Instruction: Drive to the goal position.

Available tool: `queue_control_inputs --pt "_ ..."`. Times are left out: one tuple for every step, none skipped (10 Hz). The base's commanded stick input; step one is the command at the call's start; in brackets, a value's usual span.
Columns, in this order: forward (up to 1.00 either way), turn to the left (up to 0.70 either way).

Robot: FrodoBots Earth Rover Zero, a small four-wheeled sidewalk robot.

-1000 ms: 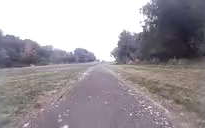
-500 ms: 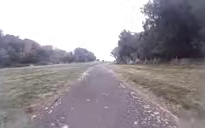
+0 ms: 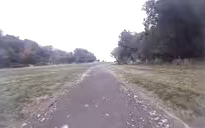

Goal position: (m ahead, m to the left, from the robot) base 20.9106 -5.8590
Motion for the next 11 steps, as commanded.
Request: queue_control_inputs --pt "0.45 -0.01" --pt "0.45 0.00" --pt "0.45 0.00" --pt "0.45 0.00" --pt "0.45 0.00" --pt "0.45 0.00" --pt "0.45 0.00" --pt "0.45 0.00" --pt "0.45 0.00" --pt "0.45 0.00" --pt "0.45 0.00"
